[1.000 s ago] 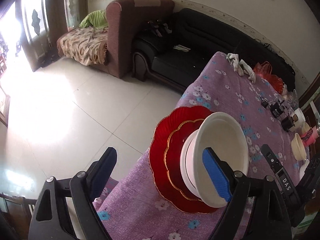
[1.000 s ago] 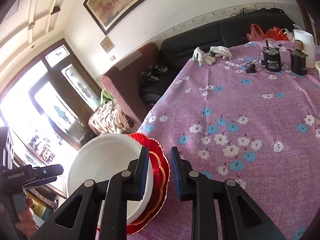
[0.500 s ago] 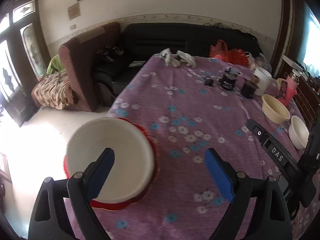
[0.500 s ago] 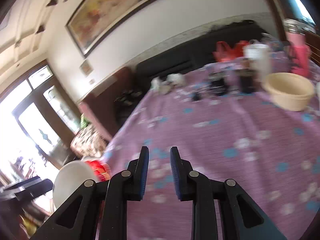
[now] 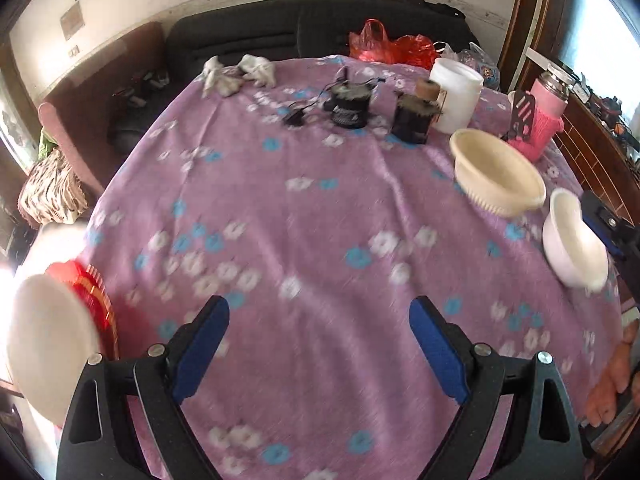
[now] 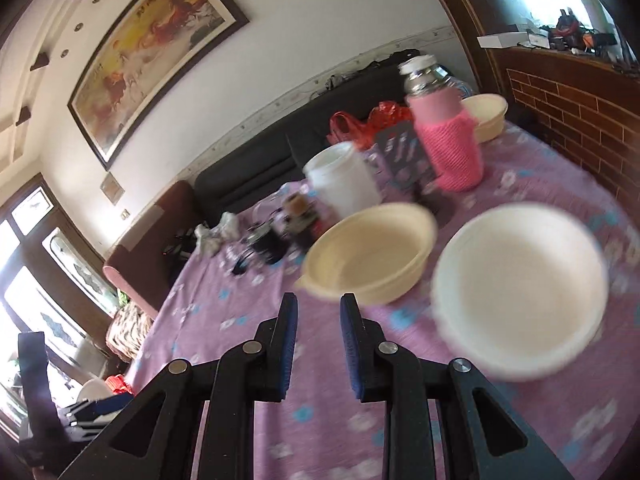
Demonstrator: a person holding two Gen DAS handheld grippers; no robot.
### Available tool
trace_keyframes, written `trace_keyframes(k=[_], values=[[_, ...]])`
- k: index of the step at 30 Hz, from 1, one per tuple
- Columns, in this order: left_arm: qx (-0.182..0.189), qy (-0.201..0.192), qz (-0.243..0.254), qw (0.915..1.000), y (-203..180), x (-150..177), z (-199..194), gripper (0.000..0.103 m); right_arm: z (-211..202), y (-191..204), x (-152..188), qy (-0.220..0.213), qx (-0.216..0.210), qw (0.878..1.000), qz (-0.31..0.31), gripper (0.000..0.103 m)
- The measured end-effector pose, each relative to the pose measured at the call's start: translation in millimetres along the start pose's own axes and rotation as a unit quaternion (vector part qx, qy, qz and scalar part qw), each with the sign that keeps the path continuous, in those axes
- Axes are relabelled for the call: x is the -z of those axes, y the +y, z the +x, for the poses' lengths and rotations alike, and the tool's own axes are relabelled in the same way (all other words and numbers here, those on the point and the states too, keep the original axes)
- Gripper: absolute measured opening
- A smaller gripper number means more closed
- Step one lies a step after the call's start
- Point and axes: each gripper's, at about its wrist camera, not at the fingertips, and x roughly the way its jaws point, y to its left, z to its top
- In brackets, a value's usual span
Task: Organize plates and bowls
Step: 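Move both grippers back across the table to the beige plastic bowl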
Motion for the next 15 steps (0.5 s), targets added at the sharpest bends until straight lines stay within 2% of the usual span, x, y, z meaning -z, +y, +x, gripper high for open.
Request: trace_keyframes(k=[5, 8, 15], values=[[-0.009, 0.009, 0.013, 0.9998, -36.3, -48.7, 20.7, 0.091, 10.3, -27.5, -45.5, 0.025, 0.011, 1.0, 0.002, 0.024], [-0.016, 0.019, 0.024, 0.9994, -56.1, -73.6, 36.5, 0.091, 30.3, -36.7, -69.3, 0.057, 0.012, 0.998, 0.007, 0.024], [0.003, 0.027, -0.001, 0.9996, -76.5, -110.5, 56.7, 0.091, 73.4, -52.2, -94.0, 0.098, 0.016, 0.994, 0.037, 0.026]])
